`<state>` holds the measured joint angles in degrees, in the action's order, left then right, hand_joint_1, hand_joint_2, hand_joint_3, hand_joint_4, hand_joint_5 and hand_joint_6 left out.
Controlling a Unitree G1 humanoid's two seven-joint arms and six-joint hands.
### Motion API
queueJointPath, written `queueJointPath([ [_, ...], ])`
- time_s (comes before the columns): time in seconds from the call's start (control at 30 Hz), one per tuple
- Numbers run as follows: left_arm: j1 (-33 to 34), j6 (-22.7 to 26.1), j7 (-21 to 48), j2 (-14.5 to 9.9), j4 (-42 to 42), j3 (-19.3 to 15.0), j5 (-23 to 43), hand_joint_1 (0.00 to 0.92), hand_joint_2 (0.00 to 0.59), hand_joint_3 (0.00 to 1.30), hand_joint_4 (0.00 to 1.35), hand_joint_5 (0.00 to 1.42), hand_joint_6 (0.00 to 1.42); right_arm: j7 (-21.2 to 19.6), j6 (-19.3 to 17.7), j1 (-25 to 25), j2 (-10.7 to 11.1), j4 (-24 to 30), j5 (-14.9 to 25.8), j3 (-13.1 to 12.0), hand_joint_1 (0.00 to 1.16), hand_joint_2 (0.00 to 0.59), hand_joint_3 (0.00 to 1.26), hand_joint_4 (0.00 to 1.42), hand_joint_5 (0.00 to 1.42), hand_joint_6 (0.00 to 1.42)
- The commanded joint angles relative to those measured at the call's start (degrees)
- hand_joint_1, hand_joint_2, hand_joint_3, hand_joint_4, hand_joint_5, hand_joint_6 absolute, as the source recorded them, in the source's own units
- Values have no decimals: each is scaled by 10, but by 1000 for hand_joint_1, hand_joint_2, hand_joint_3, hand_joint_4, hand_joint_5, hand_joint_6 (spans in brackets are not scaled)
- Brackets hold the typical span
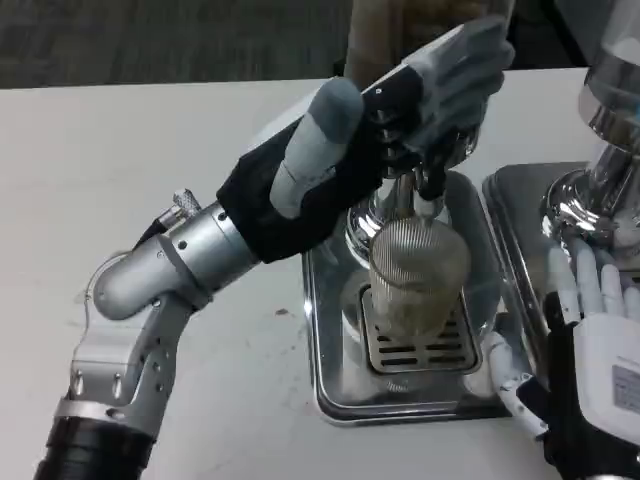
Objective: Grasp the cup under the faucet to collect the drink, then remove the cup.
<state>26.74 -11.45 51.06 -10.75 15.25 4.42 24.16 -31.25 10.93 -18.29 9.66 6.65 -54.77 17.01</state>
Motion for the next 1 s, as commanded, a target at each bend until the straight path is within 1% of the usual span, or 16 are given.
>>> queueJointPath([
  [0.03, 29, -26, 4, 11, 35, 7, -32, 0, 41, 0, 0, 0, 0, -12, 1, -8, -2, 8, -1, -3, 231, 519, 64, 0, 0, 0],
  [0.2, 34, -41, 5, 17, 64, 2, -47, 0, 41, 0, 0, 0, 0, -9, 2, -14, -5, 11, 1, -4, 231, 519, 64, 0, 0, 0],
  [0.3, 22, -49, 13, 19, 50, 16, -58, 0, 40, 0, 0, 0, 0, -8, 2, -12, -6, 11, 2, -5, 231, 519, 64, 0, 0, 0],
  [0.4, 8, -59, 13, 15, 22, 35, -74, 0, 40, 0, 0, 0, 0, -6, 1, -13, -5, 12, 4, -6, 231, 519, 64, 0, 0, 0],
  [0.47, 2, -60, 12, 13, 8, 41, -82, 0, 40, 0, 0, 0, 0, -4, 1, -13, -5, 12, 6, -7, 231, 519, 64, 0, 0, 0],
  [0.67, -3, -67, 7, -1, -18, 62, -113, 0, 38, 0, 0, 0, 0, -4, -1, -12, -4, 12, 7, -7, 231, 519, 64, 0, 0, 0],
  [0.8, -2, -78, 0, -10, -20, 67, -129, 0, 36, 0, 0, 0, 0, -4, -1, -12, -4, 11, 7, -7, 231, 519, 64, 0, 0, 0],
  [1.0, 12, -114, -19, -41, -11, 78, -183, 0, 35, 0, 0, 0, 0, -4, -2, -10, -5, 10, 9, -6, 231, 519, 64, 0, 0, 0],
])
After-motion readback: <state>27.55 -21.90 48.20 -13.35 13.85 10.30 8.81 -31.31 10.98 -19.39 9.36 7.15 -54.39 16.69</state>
